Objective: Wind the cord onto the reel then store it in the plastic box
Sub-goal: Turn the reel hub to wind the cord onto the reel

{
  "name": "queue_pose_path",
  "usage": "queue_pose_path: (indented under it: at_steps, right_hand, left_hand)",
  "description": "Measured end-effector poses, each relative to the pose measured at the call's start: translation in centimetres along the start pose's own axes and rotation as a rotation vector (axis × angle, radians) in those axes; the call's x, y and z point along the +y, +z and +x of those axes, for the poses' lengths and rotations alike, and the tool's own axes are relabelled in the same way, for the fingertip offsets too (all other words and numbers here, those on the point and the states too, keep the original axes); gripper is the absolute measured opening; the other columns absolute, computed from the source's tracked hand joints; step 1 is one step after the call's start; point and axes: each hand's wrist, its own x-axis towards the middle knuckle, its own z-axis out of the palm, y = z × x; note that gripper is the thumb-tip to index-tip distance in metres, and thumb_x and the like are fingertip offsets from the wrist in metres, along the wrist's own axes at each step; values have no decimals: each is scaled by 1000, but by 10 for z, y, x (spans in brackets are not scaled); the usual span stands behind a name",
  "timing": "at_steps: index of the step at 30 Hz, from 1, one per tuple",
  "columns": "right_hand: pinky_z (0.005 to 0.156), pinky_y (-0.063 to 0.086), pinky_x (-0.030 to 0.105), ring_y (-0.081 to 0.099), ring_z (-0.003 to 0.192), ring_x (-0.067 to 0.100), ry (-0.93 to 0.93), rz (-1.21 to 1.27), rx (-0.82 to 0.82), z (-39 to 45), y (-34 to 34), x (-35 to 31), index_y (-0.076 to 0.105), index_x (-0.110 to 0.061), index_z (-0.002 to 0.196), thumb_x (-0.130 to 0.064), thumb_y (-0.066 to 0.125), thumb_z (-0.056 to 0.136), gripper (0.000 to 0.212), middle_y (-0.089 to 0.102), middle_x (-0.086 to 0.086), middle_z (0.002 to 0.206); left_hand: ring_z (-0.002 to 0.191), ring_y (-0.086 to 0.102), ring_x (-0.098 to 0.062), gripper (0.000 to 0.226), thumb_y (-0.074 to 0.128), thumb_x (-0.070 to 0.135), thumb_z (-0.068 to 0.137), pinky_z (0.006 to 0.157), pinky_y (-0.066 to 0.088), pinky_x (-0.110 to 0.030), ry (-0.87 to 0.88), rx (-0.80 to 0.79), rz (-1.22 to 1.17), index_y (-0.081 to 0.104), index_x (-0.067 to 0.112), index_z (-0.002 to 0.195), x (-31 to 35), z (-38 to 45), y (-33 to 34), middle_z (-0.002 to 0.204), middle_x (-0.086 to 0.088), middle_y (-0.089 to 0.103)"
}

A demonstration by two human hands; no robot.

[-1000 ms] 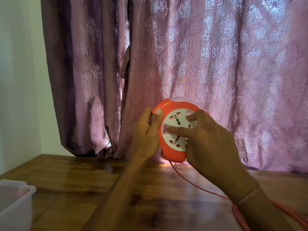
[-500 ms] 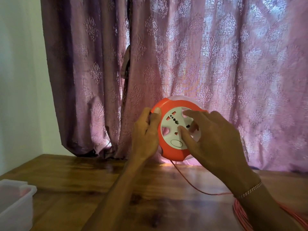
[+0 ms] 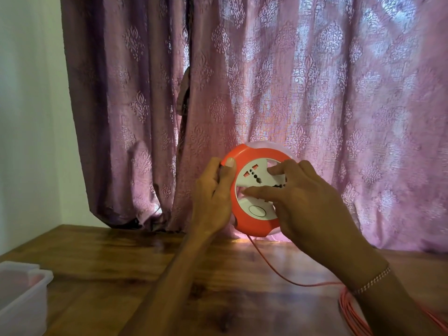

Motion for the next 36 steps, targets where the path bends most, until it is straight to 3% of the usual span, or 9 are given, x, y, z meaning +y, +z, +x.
queue_pose_path:
  at_steps: [4, 9, 14, 19, 21, 25, 28, 32, 36]
  right_hand:
    - [57, 37, 27, 56, 97, 25, 93, -30, -3, -3, -2, -1, 58, -55, 126, -33, 61, 79, 52, 57, 1, 104]
    - [61, 48, 30, 65, 83, 24, 258, 35, 47, 1, 3, -7, 57, -45, 133, -70, 62, 77, 61, 70, 0, 92]
    - [57, 48, 27, 68, 69, 26, 268, 16, 152, 4, 4, -11, 71, -28, 121, -62, 66, 83, 51, 74, -1, 76]
    - [60, 53, 36, 60, 94, 28, -29, 7, 165, 2, -3, -6, 73, -26, 111, -24, 58, 90, 25, 70, 0, 104]
    - [63, 52, 37, 56, 104, 30, -104, 12, 95, 2, -4, -3, 74, -34, 106, -12, 52, 78, 42, 65, 3, 121]
    - [69, 57, 42, 49, 115, 33, -87, -27, -69, 2, 4, -1, 71, -41, 115, 9, 70, 50, 82, 53, 8, 141]
    - [72, 54, 41, 46, 114, 30, -52, -27, -83, 3, 6, 0, 70, -45, 116, 7, 71, 51, 83, 54, 7, 141]
    - [76, 54, 42, 52, 110, 32, -47, -34, -36, 2, 5, -2, 72, -44, 113, -14, 50, 70, 57, 57, 8, 135]
    - [74, 53, 41, 56, 109, 34, -5, -83, -19, 2, 3, -5, 68, -47, 119, -27, 35, 77, 56, 59, 9, 129]
  left_hand:
    - [80, 68, -40, 48, 44, 59, 97, 70, 56, -59, 18, 17, 23, 58, 14, 89, 1, -2, 1, 83, -17, 69]
    - [82, 65, -44, 53, 44, 58, 97, 71, 55, -60, -3, 20, 8, 57, 6, 92, 4, -1, 0, 86, -22, 68]
    - [79, 68, -32, 41, 45, 51, 101, 72, 57, -57, -11, 23, 53, 57, 14, 87, 0, 0, 0, 81, -9, 70]
    - [82, 64, -41, 57, 43, 62, 95, 74, 55, -60, -13, 31, 28, 53, 6, 89, 0, 0, -2, 84, -19, 67]
    - [80, 64, -39, 55, 44, 58, 97, 73, 54, -58, -10, 36, 23, 52, 4, 89, 3, 1, -3, 85, -20, 65]
    - [79, 63, -38, 46, 45, 48, 101, 72, 54, -57, -15, 46, 23, 52, 4, 88, 4, 0, -4, 84, -21, 64]
    - [81, 65, -40, 44, 46, 51, 101, 71, 55, -58, -12, 46, 22, 52, 11, 86, 2, 1, -4, 84, -19, 66]
    - [83, 66, -43, 50, 44, 63, 96, 72, 55, -61, 5, 27, 35, 52, 14, 86, 0, 2, -4, 85, -21, 67]
    - [83, 68, -40, 49, 44, 63, 95, 73, 56, -60, -1, 22, 29, 54, 17, 86, 2, 2, -4, 85, -17, 69]
